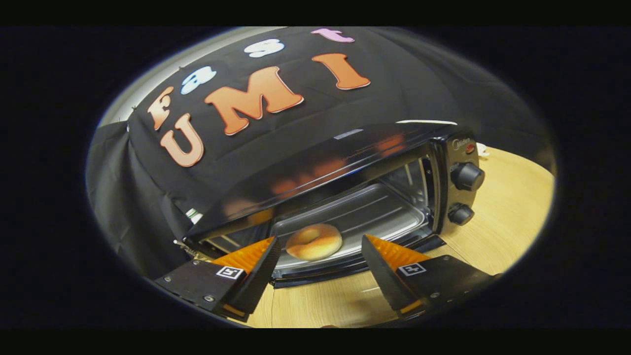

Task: Open the toaster oven, put the food inside, and close the toaster oven door.

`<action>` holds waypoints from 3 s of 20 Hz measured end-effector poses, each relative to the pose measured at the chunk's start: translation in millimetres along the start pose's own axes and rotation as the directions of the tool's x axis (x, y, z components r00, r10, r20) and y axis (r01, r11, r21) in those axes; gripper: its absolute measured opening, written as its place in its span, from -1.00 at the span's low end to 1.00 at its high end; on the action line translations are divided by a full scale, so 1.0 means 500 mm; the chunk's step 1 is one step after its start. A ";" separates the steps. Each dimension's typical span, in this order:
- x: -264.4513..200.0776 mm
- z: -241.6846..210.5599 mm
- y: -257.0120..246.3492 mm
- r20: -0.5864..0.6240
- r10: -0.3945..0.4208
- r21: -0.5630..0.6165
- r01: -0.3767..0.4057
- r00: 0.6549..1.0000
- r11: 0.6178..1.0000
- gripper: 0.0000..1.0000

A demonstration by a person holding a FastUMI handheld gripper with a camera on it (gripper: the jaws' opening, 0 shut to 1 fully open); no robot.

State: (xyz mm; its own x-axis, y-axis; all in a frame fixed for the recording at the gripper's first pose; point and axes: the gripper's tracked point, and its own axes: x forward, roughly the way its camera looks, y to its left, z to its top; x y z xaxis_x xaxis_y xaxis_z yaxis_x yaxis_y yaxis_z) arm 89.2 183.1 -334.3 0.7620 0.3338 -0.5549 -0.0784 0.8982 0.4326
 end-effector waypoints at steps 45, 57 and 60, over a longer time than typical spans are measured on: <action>-0.240 -0.264 -0.128 -0.025 -0.118 -0.397 0.099 0.993 0.912 0.98; -0.260 -0.147 -0.072 0.062 -0.074 -0.410 0.093 0.995 0.907 0.98; -0.257 -0.118 -0.056 0.073 -0.065 -0.408 0.089 0.995 0.909 0.99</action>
State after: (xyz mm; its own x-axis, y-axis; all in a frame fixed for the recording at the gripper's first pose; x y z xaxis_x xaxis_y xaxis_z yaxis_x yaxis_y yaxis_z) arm -44.5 132.0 -317.0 0.8103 0.2530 -0.5285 -0.2654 0.9626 0.0539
